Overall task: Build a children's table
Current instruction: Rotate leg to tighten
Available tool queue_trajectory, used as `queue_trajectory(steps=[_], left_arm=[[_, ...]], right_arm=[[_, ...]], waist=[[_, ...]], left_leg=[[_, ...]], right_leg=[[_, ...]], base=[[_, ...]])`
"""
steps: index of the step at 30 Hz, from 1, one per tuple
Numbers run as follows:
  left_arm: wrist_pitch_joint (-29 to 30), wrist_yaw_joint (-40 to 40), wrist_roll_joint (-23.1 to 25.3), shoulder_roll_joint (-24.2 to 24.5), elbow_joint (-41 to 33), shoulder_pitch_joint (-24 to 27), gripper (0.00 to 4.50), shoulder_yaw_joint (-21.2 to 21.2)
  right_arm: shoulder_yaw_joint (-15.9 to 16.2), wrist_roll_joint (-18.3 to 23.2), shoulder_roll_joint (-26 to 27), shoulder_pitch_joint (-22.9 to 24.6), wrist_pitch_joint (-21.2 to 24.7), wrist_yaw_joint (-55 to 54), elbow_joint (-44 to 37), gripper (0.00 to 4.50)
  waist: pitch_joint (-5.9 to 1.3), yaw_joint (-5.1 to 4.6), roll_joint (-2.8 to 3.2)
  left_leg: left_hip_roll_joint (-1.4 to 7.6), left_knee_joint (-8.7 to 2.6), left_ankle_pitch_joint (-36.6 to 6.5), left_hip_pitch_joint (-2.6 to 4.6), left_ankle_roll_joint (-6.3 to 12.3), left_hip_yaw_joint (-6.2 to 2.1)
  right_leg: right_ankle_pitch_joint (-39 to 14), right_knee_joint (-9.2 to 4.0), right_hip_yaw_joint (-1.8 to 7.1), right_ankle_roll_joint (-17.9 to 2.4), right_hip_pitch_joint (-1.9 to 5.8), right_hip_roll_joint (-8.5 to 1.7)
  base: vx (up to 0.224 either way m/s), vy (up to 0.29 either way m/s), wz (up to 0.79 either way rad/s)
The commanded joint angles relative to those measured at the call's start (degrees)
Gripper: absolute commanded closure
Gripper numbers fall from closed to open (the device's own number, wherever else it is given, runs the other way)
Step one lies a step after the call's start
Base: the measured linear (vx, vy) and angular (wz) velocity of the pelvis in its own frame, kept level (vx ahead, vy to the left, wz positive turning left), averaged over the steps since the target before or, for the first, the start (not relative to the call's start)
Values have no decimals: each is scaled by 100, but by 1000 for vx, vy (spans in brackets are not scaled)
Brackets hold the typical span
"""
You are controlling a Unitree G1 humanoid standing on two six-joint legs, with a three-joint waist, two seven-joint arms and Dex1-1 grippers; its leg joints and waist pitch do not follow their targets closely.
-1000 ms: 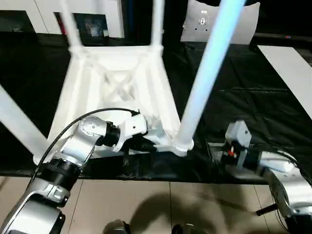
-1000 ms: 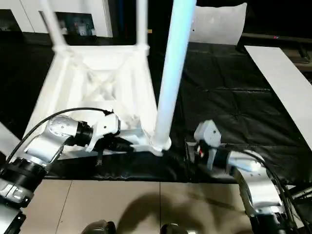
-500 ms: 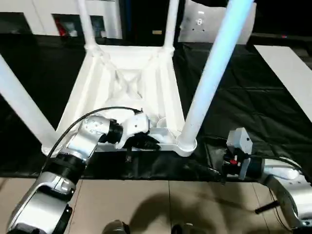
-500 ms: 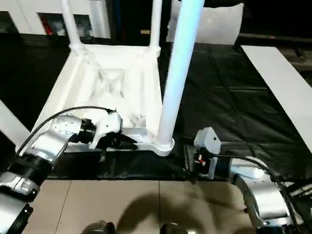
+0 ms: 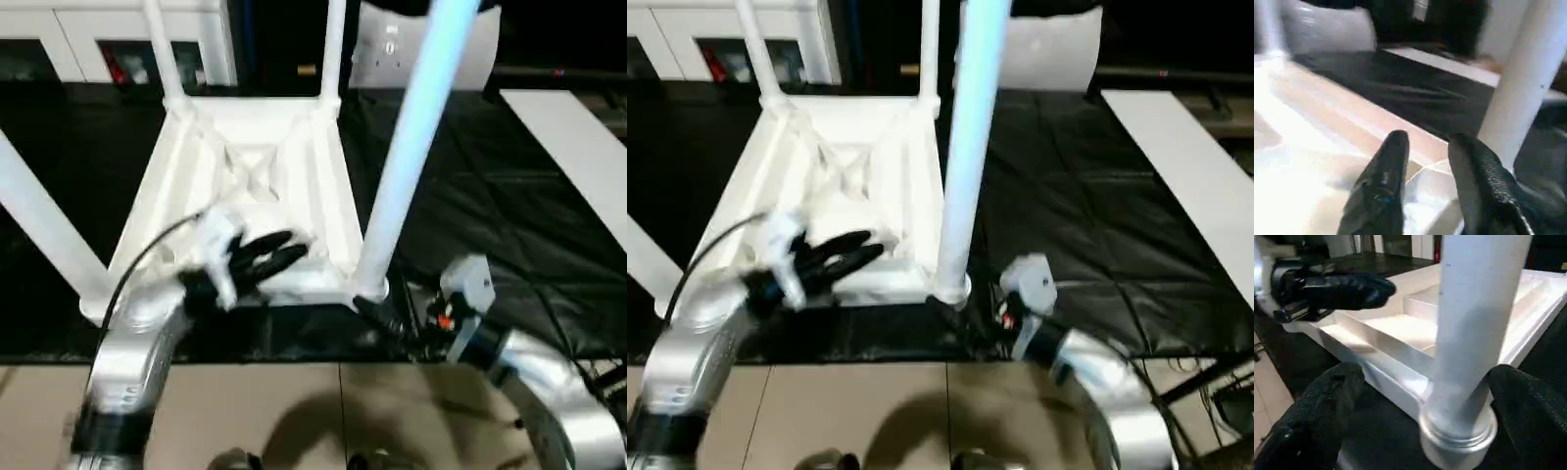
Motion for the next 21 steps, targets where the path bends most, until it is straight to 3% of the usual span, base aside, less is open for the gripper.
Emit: queue_trajectory(steps=[1,5,6,7,8,9,11,12,13,14,15,16,17,18,19,20,21], left_arm=[[219,395,-69,-138,-550,234,270,-17],[549,982,21,-414,-1100,616,230,34],[565,1006,22,-418,-1125,630,230,29],[603,1062,26,-428,-1182,661,218,19],[685,1254,186,-403,-1293,705,210,-48],[685,1254,186,-403,-1293,705,210,-48],[681,1459,359,-402,-1388,769,197,-80],[595,1564,436,-430,-1427,841,184,-51],[575,1706,430,-495,-1488,922,176,28],[505,1847,426,-564,-1544,998,171,141],[438,1996,423,-625,-1619,1053,167,239],[335,2101,393,-664,-1710,1125,161,334],[301,2162,324,-719,-1846,1237,152,388],[301,2162,324,-719,-1846,1237,141,388],[264,2163,245,-750,-2051,1484,134,375],[242,2148,243,-747,-2115,1589,126,327],[215,2083,249,-708,-2151,1729,126,256]], right_arm=[[94,26,45,59,89,-149,-124,0],[95,-20,156,51,183,-340,-155,0],[95,-20,155,50,189,-346,-159,0],[96,-19,152,48,204,-362,-169,0],[107,-45,97,41,206,-362,-175,0],[107,-45,97,41,206,-362,-175,0],[115,-66,65,19,187,-364,-148,0],[139,-127,49,-31,161,-384,-83,0],[177,-192,34,-84,108,-401,-16,0],[221,-245,33,-125,56,-412,32,0],[251,-291,28,-172,17,-432,65,0],[298,-354,46,-202,-13,-495,86,0],[340,-312,47,-235,37,-458,78,0],[340,-312,47,-235,37,-458,78,0],[413,-219,59,-278,60,-351,66,0],[430,-177,63,-297,38,-288,70,0],[446,-137,64,-317,23,-219,81,0]], waist=[[-288,-15,-13],[-223,-33,-9],[-233,-51,-22],[-256,-66,-33],[-308,-56,7],[-384,-68,9],[-432,-86,17],[-421,-86,27],[-372,-106,50],[-263,-153,110],[-100,-268,133],[-77,-311,188],[-62,-124,345],[88,74,254],[-100,415,263],[-220,97,-133],[-12,150,-113]], left_leg=[[254,-469,-2134,71,14,-110],[189,-455,-2387,100,-30,-148],[199,-460,-2213,45,-15,-153],[174,-448,-1649,-72,141,-135],[141,-377,-907,-135,397,-92],[79,-288,-567,-166,694,-52],[40,-241,-519,-265,992,-51],[43,-241,-755,-248,1021,-47],[108,-289,-1539,-162,862,-88],[174,-376,-2602,-33,476,-154],[211,-447,-3856,131,5,-248],[264,-540,-4354,182,-137,-307],[609,-1184,-5241,-331,-275,-313],[683,-1407,-5568,-689,-321,-123],[467,-1167,-4794,-427,-171,236],[184,-61,-3266,309,-396,-145],[-157,625,-791,38,103,-450]], right_leg=[[-2534,-602,255,-844,167,-392],[-3372,-726,249,-392,75,-389],[-3167,-710,254,-416,92,-385],[-2515,-696,236,-547,92,-337],[-1550,-676,207,-800,17,-263],[-964,-659,150,-1043,4,-231],[-854,-704,56,-1140,-41,-198],[-1198,-746,21,-1087,-68,-200],[-2271,-787,-31,-884,-59,-235],[-3417,-862,-132,-480,-68,-235],[-4192,-1059,-340,94,-158,-148],[-4073,-1069,-475,239,-85,-79],[-2164,375,-397,-127,575,-91],[-1698,787,-376,-181,701,-57],[-2021,805,-3,-124,481,-83],[-4728,-409,382,-17,-112,-816],[-6367,-971,688,-69,-92,-1086]], base=[[0,0,0],[0,0,0],[0,0,0],[0,0,0],[0,0,0],[0,0,0],[-51,19,0],[-68,27,0],[-55,39,-4],[-55,39,-4],[-68,41,-10],[-72,39,-9],[-72,39,-9],[-103,9,7],[-18,-85,1],[-18,-85,1],[41,-72,-20]])
